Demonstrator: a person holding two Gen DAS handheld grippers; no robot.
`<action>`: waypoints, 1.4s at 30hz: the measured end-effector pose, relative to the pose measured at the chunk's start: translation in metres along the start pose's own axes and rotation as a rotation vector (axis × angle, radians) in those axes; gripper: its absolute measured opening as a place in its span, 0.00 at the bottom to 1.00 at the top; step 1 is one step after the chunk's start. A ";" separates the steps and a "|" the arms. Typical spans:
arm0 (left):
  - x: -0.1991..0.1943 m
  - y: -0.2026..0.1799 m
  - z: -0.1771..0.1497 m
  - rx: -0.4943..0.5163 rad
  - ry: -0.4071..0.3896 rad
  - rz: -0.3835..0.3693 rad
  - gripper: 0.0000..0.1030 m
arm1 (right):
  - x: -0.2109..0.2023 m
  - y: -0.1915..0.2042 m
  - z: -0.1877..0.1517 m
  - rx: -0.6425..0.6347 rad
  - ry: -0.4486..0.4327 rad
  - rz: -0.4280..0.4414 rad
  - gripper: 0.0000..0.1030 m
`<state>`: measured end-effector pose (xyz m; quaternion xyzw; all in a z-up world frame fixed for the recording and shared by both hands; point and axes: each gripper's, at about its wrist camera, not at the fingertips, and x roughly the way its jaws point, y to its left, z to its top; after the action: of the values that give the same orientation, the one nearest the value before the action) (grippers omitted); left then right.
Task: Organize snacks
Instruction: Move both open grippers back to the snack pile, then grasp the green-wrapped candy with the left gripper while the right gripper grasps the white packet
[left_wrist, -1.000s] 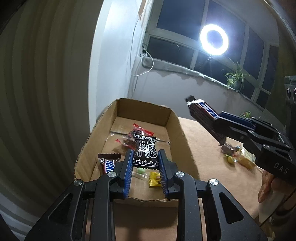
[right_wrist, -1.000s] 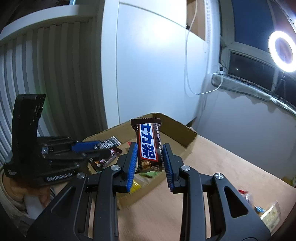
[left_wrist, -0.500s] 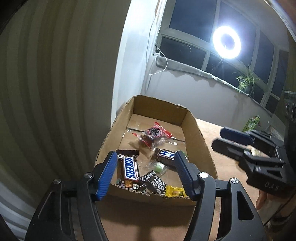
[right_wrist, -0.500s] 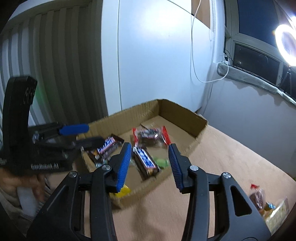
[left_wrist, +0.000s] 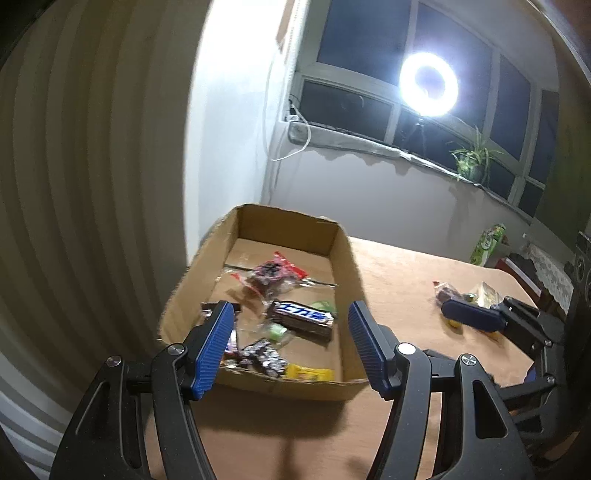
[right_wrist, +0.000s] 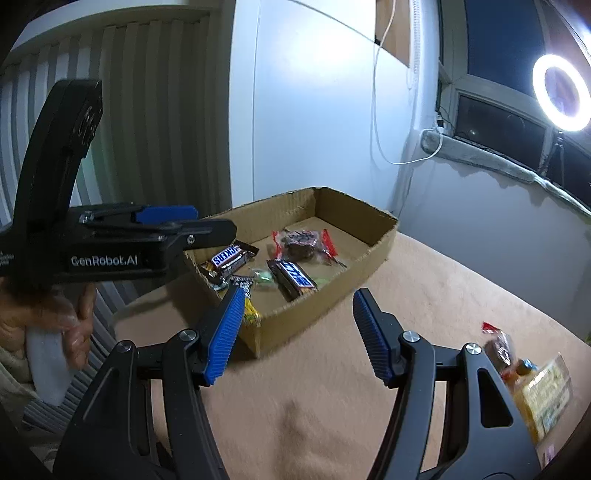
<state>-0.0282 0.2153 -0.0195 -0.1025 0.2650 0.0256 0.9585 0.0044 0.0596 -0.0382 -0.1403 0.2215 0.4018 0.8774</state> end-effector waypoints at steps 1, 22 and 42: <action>-0.001 -0.005 0.000 0.009 0.001 -0.004 0.65 | -0.004 -0.003 -0.003 0.006 -0.001 -0.007 0.64; 0.043 -0.153 -0.009 0.243 0.129 -0.183 0.67 | -0.104 -0.145 -0.111 0.294 0.036 -0.286 0.69; 0.126 -0.229 -0.037 0.350 0.331 -0.213 0.67 | -0.137 -0.239 -0.180 0.440 0.164 -0.422 0.77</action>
<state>0.0845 -0.0173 -0.0732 0.0347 0.4062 -0.1390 0.9025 0.0593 -0.2573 -0.1081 -0.0220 0.3392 0.1407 0.9299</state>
